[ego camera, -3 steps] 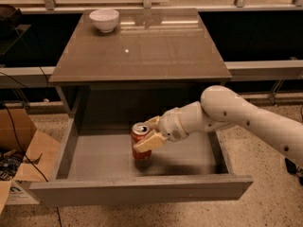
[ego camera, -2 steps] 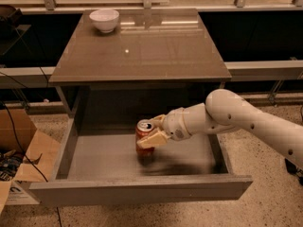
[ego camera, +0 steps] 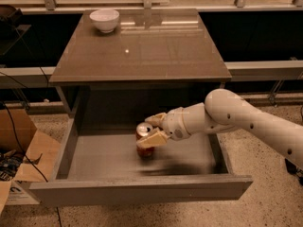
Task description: Place coke can into top drawer
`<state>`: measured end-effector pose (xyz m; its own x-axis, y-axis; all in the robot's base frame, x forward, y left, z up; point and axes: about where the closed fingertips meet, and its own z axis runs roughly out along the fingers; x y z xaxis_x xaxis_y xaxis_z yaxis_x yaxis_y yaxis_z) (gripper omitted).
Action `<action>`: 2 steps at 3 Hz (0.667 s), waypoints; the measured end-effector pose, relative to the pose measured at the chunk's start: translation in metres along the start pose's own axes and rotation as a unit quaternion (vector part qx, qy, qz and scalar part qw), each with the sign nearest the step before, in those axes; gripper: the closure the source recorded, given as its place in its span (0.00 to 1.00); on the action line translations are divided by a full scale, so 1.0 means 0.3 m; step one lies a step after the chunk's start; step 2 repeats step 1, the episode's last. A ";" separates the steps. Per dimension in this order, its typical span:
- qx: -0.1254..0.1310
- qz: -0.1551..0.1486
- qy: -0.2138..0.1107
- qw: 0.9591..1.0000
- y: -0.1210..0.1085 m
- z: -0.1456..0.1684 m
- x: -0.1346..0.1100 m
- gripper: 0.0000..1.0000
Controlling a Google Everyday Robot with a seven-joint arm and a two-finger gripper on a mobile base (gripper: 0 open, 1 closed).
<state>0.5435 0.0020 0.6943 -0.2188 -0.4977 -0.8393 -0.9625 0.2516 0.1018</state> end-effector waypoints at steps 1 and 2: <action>0.000 0.000 0.000 1.000 0.000 0.000 0.000 0.00; 0.000 0.000 0.000 1.000 0.000 0.000 0.000 0.00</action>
Offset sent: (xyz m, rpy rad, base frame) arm 0.0000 0.0000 0.0000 0.0000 0.0000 0.0000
